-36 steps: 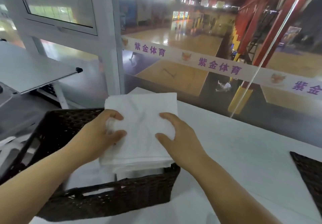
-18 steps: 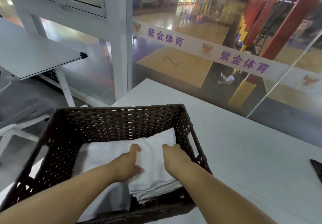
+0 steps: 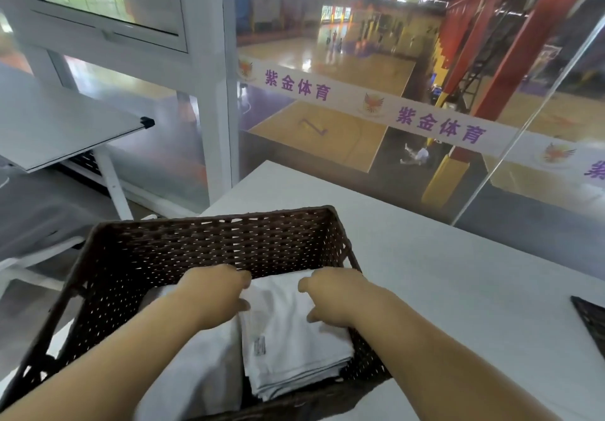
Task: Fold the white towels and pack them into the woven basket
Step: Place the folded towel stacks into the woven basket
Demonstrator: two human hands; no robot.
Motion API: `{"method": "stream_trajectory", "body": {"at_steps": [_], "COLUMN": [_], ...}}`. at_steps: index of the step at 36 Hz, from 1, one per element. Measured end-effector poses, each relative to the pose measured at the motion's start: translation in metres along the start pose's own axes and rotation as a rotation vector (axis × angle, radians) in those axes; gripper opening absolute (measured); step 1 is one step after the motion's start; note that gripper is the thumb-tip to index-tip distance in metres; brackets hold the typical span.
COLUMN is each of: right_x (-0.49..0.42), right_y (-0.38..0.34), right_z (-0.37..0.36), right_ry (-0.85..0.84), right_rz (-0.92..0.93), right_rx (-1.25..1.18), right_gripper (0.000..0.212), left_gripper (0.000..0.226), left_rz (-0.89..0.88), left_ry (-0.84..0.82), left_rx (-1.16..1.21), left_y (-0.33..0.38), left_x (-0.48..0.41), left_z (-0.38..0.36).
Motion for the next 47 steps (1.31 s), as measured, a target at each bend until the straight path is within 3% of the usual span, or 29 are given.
{"method": "stream_trajectory", "body": {"at_steps": [9, 18, 24, 36, 43, 47], "right_x": [0.120, 0.249, 0.323, 0.466, 0.548, 0.571], "right_y": [0.050, 0.151, 0.212, 0.299, 0.350, 0.384], "right_z": [0.056, -0.024, -0.135, -0.395, -0.494, -0.538], "right_ry": [0.297, 0.314, 0.207, 0.040, 0.148, 0.183], "right_rz": [-0.041, -0.316, -0.461, -0.733, -0.987, -1.089], "right_rx": [-0.152, -0.295, -0.384, -0.729, -0.765, -0.785], "right_gripper": [0.050, 0.056, 0.058, 0.061, 0.055, 0.068], "left_gripper": [0.029, 0.025, 0.035, 0.033, 0.036, 0.047], "left_rz": [-0.141, -0.318, -0.449, -0.674, -0.753, -0.802], "left_ry": [0.293, 0.438, 0.351, 0.138, 0.006, -0.061], "left_rx": [-0.060, -0.082, -0.046, -0.059, -0.093, -0.027], "left_y": [0.059, 0.192, 0.311, 0.555, 0.677, 0.733], "left_x": [0.057, 0.101, 0.107, 0.103, 0.106, 0.108], "left_z": [0.091, 0.124, 0.094, -0.017, -0.081, -0.106]}}
Point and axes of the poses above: each hand's wrist, its own x-axis away from the middle knuckle, its own z-axis out of the back of the hand, y = z × x, the point moved 8 cm from there along -x, towards the middle knuckle, and after that the axes turned 15 degrees about -y, right-handed, at the moved point
